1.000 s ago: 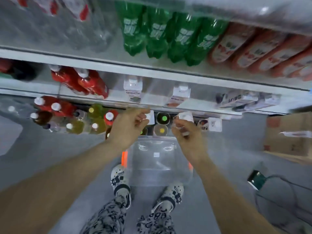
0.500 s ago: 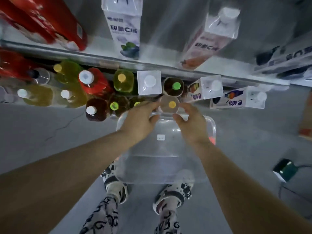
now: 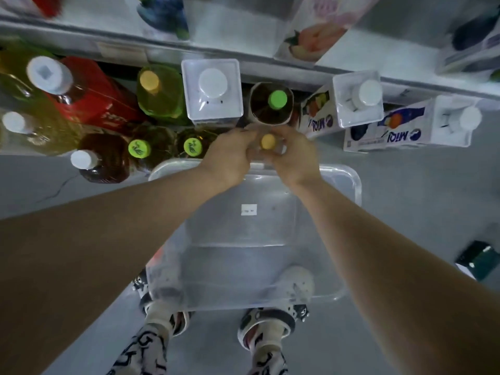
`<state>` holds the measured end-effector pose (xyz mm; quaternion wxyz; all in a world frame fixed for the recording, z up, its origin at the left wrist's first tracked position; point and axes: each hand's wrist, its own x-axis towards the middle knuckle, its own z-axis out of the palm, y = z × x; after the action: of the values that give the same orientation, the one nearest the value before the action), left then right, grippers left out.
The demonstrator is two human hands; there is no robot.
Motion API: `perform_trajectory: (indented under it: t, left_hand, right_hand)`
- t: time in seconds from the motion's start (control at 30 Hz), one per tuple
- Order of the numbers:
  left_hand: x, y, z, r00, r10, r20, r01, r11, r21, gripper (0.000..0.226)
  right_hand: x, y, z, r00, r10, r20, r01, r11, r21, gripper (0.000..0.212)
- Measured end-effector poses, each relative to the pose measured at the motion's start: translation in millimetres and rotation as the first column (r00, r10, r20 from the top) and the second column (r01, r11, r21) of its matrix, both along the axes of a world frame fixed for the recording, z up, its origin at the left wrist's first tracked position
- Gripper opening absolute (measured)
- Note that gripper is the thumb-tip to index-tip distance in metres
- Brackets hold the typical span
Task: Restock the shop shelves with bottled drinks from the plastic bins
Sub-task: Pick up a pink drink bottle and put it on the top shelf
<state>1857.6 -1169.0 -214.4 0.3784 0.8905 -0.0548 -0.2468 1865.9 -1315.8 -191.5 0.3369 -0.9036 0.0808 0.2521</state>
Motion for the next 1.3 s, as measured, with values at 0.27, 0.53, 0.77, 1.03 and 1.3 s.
perform_trajectory:
  t: [0.27, 0.53, 0.77, 1.03, 1.3]
  left_hand:
    - [-0.4, -1.7, -1.7, 0.999, 0.011, -0.031, -0.013, 0.999, -0.038, 0.040]
    - [-2.4, -9.1, 13.4, 0.994, 0.106, -0.004, -0.106, 0.985, -0.138, 0.055]
    - [-20.7, -16.7, 58.1, 0.985, 0.166, 0.041, -0.155, 0.970, -0.188, 0.069]
    - [-7.9, -11.2, 133.3, 0.986, 0.165, 0.004, -0.160, 0.964, -0.213, 0.089]
    - [-3.2, 18.3, 262.5, 0.986, 0.095, -0.139, -0.130, 0.953, -0.272, 0.108]
  right_hand:
    - [-8.1, -7.8, -13.9, 0.993, 0.039, 0.107, -0.039, 0.999, -0.008, 0.034]
    - [-9.2, -17.5, 10.2, 0.972, 0.078, 0.222, -0.076, 0.997, -0.016, 0.037]
    - [-6.5, -28.9, 74.6, 0.909, 0.154, 0.387, -0.172, 0.985, 0.012, 0.035]
    - [-2.0, -30.9, 177.7, 0.933, 0.101, 0.346, -0.151, 0.981, 0.120, 0.025]
    - [12.6, -27.7, 309.7, 0.964, 0.099, 0.248, -0.147, 0.972, 0.182, 0.010]
